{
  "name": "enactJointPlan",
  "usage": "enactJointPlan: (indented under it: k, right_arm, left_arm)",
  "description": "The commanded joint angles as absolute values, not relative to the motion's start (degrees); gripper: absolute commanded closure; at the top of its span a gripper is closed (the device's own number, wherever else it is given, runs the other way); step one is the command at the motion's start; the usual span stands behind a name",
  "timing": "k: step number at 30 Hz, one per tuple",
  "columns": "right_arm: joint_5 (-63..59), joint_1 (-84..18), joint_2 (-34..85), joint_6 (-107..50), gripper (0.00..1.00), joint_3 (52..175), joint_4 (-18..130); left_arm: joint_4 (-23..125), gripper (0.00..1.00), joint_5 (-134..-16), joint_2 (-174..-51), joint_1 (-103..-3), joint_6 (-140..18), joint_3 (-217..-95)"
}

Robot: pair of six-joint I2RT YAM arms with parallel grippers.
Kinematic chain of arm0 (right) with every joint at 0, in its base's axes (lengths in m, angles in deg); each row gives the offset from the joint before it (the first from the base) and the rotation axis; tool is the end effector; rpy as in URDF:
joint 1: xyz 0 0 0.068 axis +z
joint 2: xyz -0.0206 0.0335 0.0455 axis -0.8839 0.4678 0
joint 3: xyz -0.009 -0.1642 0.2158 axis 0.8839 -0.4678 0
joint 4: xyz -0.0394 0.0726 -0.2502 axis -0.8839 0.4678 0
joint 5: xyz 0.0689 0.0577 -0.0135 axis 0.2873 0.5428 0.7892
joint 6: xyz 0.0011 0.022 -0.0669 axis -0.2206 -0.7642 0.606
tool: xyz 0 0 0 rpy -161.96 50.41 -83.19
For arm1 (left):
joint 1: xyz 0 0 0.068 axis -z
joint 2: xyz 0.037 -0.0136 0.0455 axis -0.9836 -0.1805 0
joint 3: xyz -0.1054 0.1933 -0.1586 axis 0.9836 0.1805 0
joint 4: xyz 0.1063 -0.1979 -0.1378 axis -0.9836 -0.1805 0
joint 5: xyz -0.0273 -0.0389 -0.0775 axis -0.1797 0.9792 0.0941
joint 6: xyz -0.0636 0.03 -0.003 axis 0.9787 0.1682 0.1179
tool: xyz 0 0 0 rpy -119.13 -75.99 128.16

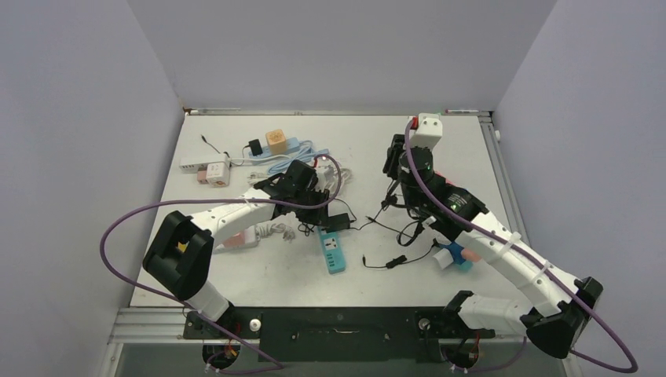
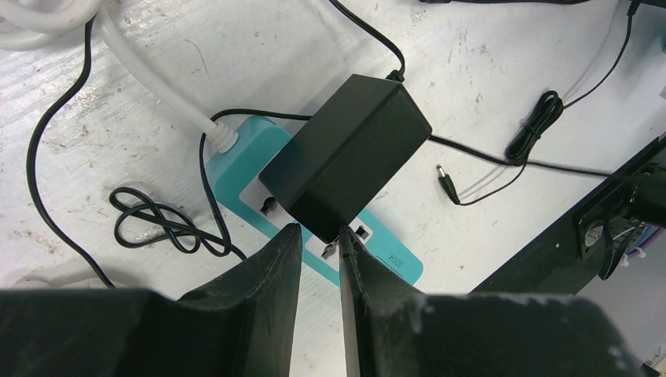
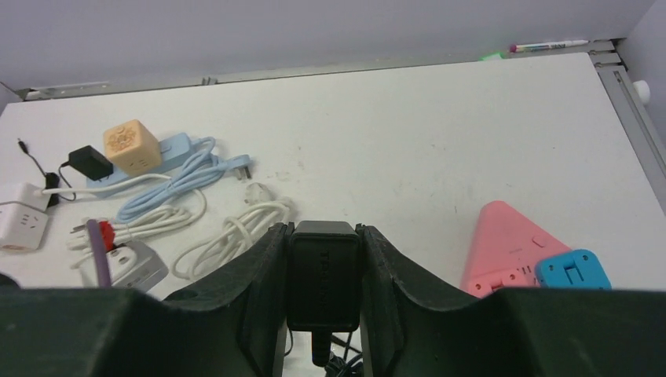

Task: Pull the plug off the socket
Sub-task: Place the plug at the center of the board.

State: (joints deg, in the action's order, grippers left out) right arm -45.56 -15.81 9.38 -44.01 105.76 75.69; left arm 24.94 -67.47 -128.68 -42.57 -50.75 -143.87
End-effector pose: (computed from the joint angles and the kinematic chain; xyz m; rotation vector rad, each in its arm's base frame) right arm 0.2087 0.1690 0.3883 0.0515 1.8186 0.2588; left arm 0.2646 -0.2190 0.1925 0.4714 2.6117 -0.7250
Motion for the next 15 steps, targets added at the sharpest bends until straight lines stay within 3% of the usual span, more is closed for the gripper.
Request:
enactJointPlan:
  k: [1,12,15]
  right_arm:
    - [-36.3,-23.3,12.4,-42.3,0.95,106.3,70.4]
    - [-33.4,-29.5,23.7,-40.8,0.95,102.8,61.1]
    - [-33.5,-29.9,26.1,-40.6,0.95,100.6,57.2]
  left_arm:
    - [24.8,0.79,-69.8,-126.8,-43.0,-52.1,-144.0]
    - [24.7,0.79,-71.3,-123.1,-43.0,-52.8,-144.2]
    - [24.0,0.71,-73.1,-121.8,-43.0,-53.5,-144.6]
